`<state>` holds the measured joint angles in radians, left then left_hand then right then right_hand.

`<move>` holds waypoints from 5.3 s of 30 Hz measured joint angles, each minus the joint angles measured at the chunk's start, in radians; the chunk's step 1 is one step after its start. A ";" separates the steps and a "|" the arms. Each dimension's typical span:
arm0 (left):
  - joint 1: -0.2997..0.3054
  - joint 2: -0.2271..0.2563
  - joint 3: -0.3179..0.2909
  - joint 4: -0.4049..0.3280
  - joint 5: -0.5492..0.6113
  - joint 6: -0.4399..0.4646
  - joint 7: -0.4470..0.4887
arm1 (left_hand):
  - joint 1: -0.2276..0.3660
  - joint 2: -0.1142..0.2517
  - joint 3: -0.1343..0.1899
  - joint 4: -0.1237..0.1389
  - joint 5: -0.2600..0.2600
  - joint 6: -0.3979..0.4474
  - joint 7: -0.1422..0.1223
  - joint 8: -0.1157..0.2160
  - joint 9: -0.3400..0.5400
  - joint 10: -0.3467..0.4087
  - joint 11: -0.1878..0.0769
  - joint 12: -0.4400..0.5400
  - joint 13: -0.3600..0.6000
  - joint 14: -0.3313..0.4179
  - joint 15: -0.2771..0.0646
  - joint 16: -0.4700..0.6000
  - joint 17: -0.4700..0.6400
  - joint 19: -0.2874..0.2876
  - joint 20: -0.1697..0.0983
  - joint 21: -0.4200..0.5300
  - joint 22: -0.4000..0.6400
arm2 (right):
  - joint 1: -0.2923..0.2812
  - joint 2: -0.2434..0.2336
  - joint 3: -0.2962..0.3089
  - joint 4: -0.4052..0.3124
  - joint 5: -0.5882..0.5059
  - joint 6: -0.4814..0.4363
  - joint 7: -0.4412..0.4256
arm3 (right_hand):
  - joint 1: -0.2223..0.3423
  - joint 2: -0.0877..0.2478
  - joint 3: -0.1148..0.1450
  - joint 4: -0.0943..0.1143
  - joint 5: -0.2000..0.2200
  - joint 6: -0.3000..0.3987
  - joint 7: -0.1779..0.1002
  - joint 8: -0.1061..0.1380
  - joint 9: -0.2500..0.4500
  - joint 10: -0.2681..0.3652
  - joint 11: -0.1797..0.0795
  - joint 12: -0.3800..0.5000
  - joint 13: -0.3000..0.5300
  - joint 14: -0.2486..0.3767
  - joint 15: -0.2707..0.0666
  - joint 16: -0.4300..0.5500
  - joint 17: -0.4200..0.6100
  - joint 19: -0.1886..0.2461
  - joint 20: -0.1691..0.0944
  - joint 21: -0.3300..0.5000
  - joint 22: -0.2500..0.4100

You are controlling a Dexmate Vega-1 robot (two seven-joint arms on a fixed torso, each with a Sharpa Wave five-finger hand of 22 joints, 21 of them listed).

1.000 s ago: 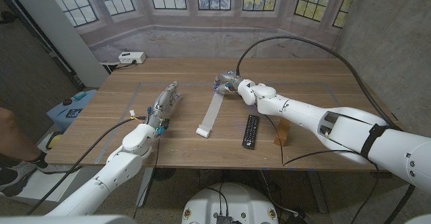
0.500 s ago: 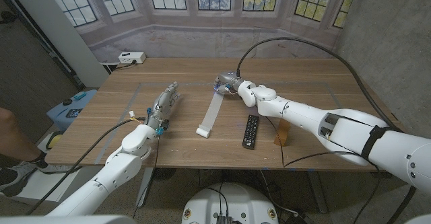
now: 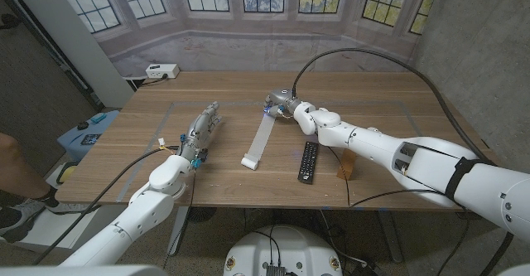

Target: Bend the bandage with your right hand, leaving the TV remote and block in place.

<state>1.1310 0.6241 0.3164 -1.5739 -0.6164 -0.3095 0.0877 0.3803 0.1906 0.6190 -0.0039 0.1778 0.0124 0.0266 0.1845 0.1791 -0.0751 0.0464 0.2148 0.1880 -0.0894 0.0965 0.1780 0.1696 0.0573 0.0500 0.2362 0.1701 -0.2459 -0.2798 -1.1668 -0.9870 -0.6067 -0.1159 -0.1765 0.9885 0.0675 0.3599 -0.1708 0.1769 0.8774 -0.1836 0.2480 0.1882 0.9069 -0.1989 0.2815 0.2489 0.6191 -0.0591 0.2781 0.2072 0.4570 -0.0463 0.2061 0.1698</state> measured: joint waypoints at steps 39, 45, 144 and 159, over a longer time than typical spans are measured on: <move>0.026 0.002 -0.001 -0.027 0.008 -0.008 0.010 | 0.005 -0.005 0.000 0.000 0.000 0.000 0.000 0.000 0.000 0.000 0.000 -0.003 0.000 0.000 0.000 0.000 0.000 0.003 0.004 -0.015 0.000 | -0.080 -0.051 0.030 -0.135 -0.047 -0.065 -0.088 | 0.075 0.004 -0.018 -0.004 0.000 0.091 0.005 0.011 0.005 0.082 0.000 0.046 0.024 0.086 -0.011 0.027 0.014 0.041 -0.006 0.006 0.005; 0.025 0.002 0.000 -0.026 0.008 -0.011 0.005 | 0.005 -0.005 0.000 0.000 0.000 0.000 0.000 0.000 0.000 0.000 0.000 -0.003 0.000 0.000 0.000 0.000 0.000 0.003 0.004 -0.015 0.000 | -0.093 -0.057 0.037 -0.168 -0.054 -0.084 -0.077 | 0.083 0.004 -0.018 -0.004 0.000 0.091 0.005 0.011 0.005 0.082 0.000 0.046 0.024 0.086 -0.011 0.027 0.014 0.041 -0.005 0.006 0.005; -0.014 -0.008 0.000 0.104 -0.044 -0.132 -0.172 | 0.019 -0.008 -0.010 -0.010 0.000 0.000 0.000 0.000 0.000 0.000 0.000 -0.003 0.000 0.000 0.000 0.000 -0.002 0.005 0.002 -0.029 0.000 | -0.228 -0.055 0.027 -0.546 -0.249 -0.481 0.066 | 0.138 -0.001 -0.057 0.001 0.005 0.138 0.030 -0.001 0.010 0.128 0.014 0.051 0.025 0.134 -0.023 0.027 0.018 0.048 0.001 0.006 0.005; -0.016 -0.007 0.000 0.106 -0.043 -0.140 -0.173 | 0.019 -0.008 -0.010 -0.010 0.000 0.000 0.000 0.000 0.000 0.000 0.000 -0.003 0.000 0.000 0.000 0.000 -0.002 0.007 0.004 -0.029 0.000 | -0.230 -0.046 0.021 -0.566 -0.269 -0.497 0.084 | 0.148 -0.001 -0.061 0.005 0.005 0.137 0.030 -0.001 0.014 0.128 0.014 0.051 0.025 0.137 -0.020 0.027 0.018 0.048 0.001 0.006 0.005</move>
<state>1.1147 0.6168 0.3161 -1.4680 -0.6598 -0.4490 -0.0855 0.3988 0.1829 0.6093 -0.0137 0.1778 0.0124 0.0267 0.1846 0.1790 -0.0751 0.0464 0.2119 0.1881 -0.0894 0.0964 0.1780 0.1677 0.0645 0.0536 0.2070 0.1701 -0.4761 -0.3261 -1.1458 -1.5526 -0.8752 -0.6130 -0.0924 1.1369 0.0664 0.2992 -0.1654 0.1815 1.0148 -0.1535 0.2469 0.2026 1.0354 -0.1845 0.3328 0.2738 0.7565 -0.0789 0.3052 0.2254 0.5048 -0.0448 0.2120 0.1744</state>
